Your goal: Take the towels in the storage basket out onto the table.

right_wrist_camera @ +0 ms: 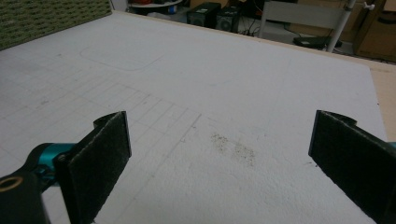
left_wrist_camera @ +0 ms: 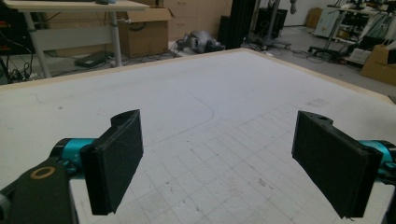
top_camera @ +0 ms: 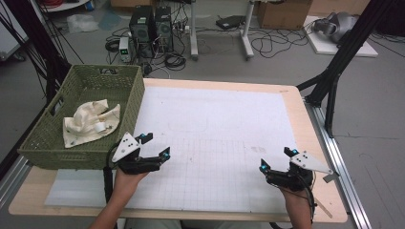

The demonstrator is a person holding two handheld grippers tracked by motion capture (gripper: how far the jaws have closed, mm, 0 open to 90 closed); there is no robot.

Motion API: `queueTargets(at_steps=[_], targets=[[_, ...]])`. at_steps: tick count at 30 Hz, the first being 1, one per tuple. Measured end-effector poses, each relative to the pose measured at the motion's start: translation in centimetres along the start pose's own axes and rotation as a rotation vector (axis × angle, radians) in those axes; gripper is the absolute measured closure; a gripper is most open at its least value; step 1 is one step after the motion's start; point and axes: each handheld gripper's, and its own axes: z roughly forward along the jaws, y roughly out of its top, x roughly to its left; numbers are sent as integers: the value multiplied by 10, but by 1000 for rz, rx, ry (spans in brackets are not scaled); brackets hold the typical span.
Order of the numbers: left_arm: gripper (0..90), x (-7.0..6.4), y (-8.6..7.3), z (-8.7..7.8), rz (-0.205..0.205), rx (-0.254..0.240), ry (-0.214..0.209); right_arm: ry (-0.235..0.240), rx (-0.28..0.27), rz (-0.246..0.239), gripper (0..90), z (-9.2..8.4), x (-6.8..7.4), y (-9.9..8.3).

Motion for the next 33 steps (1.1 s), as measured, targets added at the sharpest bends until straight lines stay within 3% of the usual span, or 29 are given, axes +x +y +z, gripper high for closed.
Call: queueTargets(at_steps=[7,18,27,33], targets=[[169,-1,0,3,3,9,-6,9,9,9,48,0,-3,-2],[169,-1,2,-1,6,12,-17,-23,11,48,48,-9,-1,-2],[170,-2,11,-6,16,4,-2,-9,34,5,48,-3,1,-2],[166,0,17,-9,16,9,-30,6,38,-4,48,0,3,-2]])
